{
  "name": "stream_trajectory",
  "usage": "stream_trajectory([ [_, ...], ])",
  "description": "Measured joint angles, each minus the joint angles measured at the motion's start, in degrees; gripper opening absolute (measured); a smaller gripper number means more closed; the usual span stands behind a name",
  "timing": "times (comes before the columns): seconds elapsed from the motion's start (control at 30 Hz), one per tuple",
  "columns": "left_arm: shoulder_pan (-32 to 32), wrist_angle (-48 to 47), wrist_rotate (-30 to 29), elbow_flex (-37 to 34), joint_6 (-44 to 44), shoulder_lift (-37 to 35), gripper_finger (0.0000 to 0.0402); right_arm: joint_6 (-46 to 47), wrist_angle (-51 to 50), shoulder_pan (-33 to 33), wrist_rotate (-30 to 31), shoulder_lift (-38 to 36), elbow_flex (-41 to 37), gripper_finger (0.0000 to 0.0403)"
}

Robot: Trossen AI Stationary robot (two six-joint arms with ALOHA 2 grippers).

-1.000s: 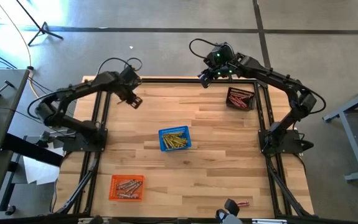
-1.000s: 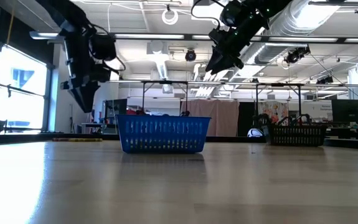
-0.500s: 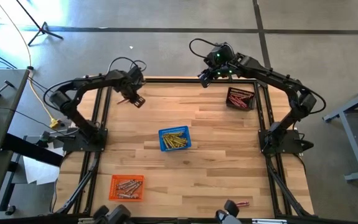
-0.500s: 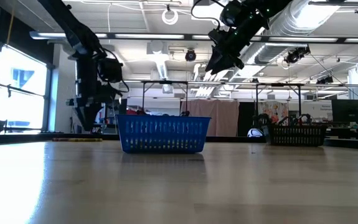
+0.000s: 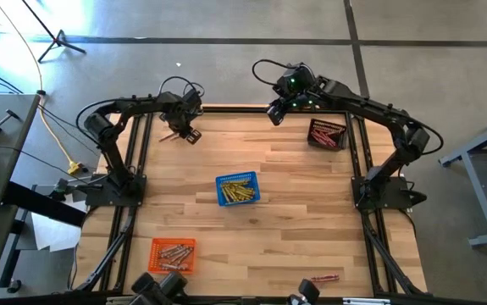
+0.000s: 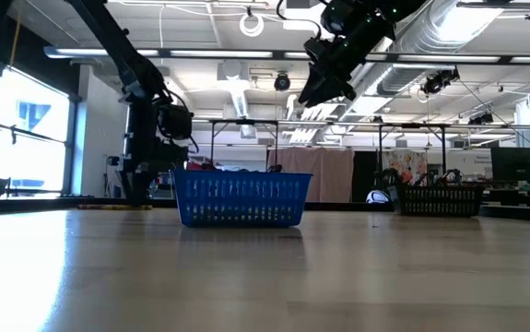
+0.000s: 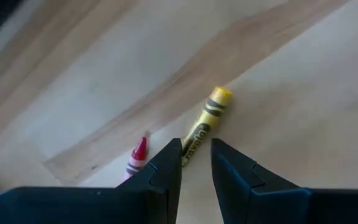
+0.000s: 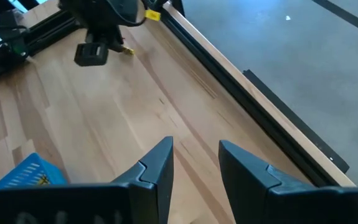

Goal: Sort crayons
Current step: Put the yellow crayon into the blue basket

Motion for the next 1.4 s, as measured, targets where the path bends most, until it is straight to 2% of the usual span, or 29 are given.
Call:
stream_trajectory([
  [0.4, -0.01, -0.97, -0.22, 1.57, 0.92, 1.43, 0.0071, 0.48, 0.02, 0.96, -0.16, 0.00, 0.00, 0.0112],
  [0.6, -0.01, -3.10, -0.09, 1.57, -0.27, 1.43, 0.0010, 1.07, 0.02, 0.96, -0.13, 0.00, 0.00, 0.0112],
  [0.73, -0.13, -4.21, 0.22, 1.57, -1.63, 1.43, 0.0007, 1.66, 0.02, 0.96, -0.12, -0.02, 0.00, 0.0112],
  [0.9, -0.95, -4.96, 7.15, 1.52, -4.40, 0.09, 0.0002, 2.40, 0.02, 0.96, 0.04, 0.00, 0.00, 0.0112],
  [1.1, -5.54, -4.74, 13.71, 3.27, -5.65, -6.78, 0.0001, 2.40, 0.02, 0.96, 0.02, -0.01, 0.00, 0.0112],
  [1.3, -16.34, 1.68, 24.52, 4.10, -1.31, -15.17, 0.0000, 2.40, 0.05, 0.96, 0.02, 0.00, 0.00, 0.0112],
  [1.4, -23.67, 7.39, 27.66, 4.10, 4.99, -17.36, 0.0000, 2.40, 0.16, 0.96, 0.00, 0.00, 0.00, 0.0112],
])
